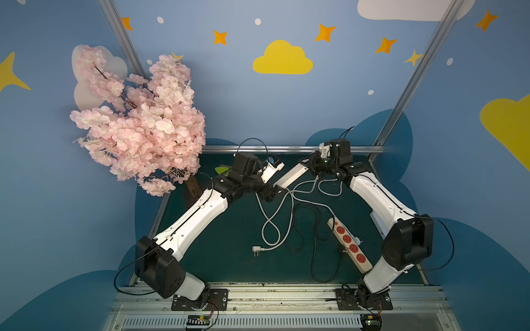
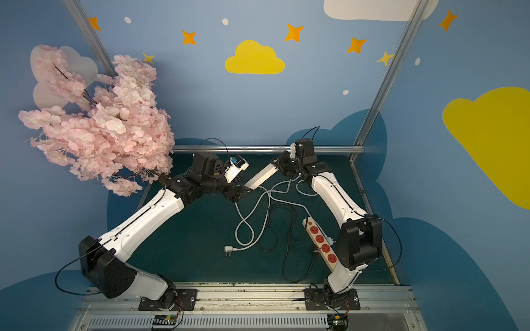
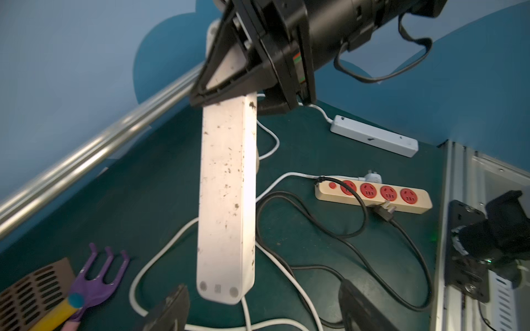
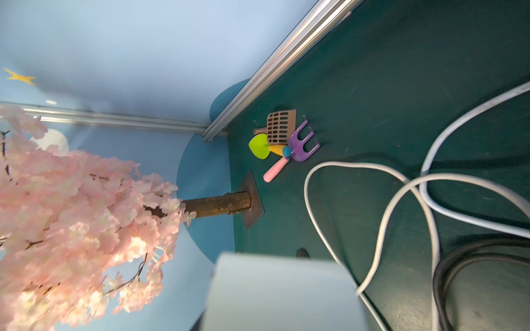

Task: Wrap the cord around the power strip
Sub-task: Adjust the power strip.

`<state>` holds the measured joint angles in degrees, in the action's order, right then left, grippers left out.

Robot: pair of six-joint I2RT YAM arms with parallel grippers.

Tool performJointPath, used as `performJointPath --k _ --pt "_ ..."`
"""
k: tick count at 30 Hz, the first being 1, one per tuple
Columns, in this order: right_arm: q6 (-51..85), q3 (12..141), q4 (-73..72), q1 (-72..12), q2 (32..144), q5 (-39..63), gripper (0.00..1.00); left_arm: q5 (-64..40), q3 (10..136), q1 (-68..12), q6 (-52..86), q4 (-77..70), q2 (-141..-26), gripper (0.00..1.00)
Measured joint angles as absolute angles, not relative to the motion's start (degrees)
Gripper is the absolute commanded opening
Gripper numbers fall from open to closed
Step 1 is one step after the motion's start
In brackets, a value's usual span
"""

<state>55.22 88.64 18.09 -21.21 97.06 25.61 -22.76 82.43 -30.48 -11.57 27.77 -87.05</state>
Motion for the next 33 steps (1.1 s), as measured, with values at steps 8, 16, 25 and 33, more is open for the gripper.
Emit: performJointPath --k 8,16,25,33 --pt "51.3 89.6 20.0 -22.0 96.8 29.3 0.09 -29.7 84.2 -29.7 -8.6 30.3 -91.5 0.77" --pt "49.0 92.8 20.7 -23.5 96.1 32.1 0.07 -30.5 85.2 -27.4 -5.6 29.7 -91.9 0.78" --pt "49.2 93.0 20.0 -24.2 94.7 33.1 0.10 -31.8 85.6 -27.3 -4.7 31.0 -93.0 0.54" --pt "49.9 94.3 20.0 -24.0 94.8 32.0 0.42 -32.2 84.9 -27.6 -3.9 27.8 -92.0 0.15"
